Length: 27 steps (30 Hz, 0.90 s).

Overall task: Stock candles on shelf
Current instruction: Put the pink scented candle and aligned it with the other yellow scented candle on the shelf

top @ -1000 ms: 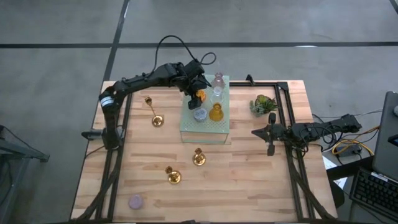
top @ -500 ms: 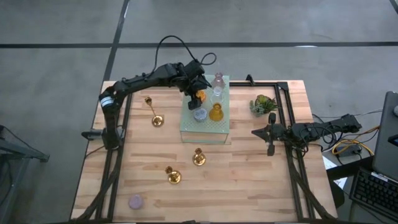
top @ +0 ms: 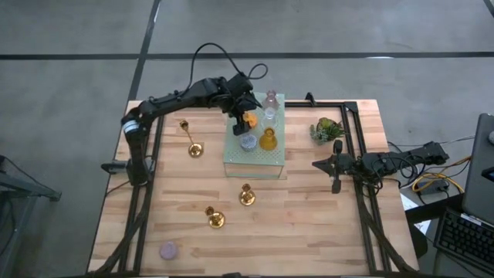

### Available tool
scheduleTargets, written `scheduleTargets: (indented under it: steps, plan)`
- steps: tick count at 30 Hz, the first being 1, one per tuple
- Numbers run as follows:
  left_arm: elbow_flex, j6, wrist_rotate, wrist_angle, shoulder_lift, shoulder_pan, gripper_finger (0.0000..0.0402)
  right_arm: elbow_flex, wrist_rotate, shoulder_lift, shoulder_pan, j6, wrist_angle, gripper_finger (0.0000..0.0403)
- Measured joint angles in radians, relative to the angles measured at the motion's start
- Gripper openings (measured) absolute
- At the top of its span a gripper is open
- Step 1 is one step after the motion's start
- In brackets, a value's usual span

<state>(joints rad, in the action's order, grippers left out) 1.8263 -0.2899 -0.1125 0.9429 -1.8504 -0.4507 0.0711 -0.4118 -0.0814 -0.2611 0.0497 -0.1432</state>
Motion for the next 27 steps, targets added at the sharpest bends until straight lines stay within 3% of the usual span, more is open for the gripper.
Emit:
scheduleTargets:
  steps: [7,16,22,27]
  plan:
    - [0.000,-0.029,0.068,0.000,0.062,0.000,0.0392,0.000,0.000,0.000,0.000,0.000,0.000,0.0008]
    - [0.000,0.005,0.041,0.092,0.239,0.029,0.0392,0.000,0.000,0.000,0.000,-0.001,0.000,0.0008]
    - [0.000,0.113,0.038,0.304,0.343,0.142,0.0392,0.000,0.000,0.000,0.000,0.001,0.000,0.0008]
    - [-0.015,0.304,0.044,0.404,0.418,0.283,0.0392,0.000,0.000,0.000,0.000,0.001,0.000,0.0008]
